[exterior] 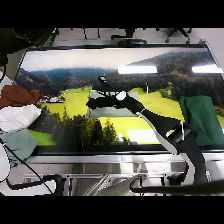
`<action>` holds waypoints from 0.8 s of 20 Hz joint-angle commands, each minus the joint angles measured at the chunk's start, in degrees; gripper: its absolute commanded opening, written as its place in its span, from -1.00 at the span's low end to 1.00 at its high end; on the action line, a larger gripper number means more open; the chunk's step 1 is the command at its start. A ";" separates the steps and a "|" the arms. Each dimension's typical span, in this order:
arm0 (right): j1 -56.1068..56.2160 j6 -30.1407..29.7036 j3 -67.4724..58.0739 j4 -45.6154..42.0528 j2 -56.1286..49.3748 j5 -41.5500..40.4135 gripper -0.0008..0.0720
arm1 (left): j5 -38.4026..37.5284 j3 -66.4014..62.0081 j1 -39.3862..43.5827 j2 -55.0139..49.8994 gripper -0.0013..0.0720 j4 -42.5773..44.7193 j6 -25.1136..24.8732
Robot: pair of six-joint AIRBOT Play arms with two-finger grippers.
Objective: Fold the shirts.
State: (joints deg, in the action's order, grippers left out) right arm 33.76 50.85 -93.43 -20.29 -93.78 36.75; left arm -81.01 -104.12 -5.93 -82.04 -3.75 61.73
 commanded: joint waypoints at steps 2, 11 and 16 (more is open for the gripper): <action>-9.84 2.36 -0.04 -1.90 5.22 10.67 0.08 | -0.07 4.46 0.31 1.31 -0.91 -0.46 -1.18; -35.76 25.83 5.29 -30.51 7.21 32.72 0.78 | -0.07 4.39 0.31 1.31 -0.91 -0.55 -1.20; -32.09 22.75 7.21 -28.92 3.63 30.95 0.77 | 0.00 4.39 0.31 1.29 -0.91 -0.50 -1.29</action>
State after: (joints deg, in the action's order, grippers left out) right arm 0.67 73.54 -87.22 -48.23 -88.40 67.51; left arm -81.06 -99.74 -5.65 -80.75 -4.38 60.53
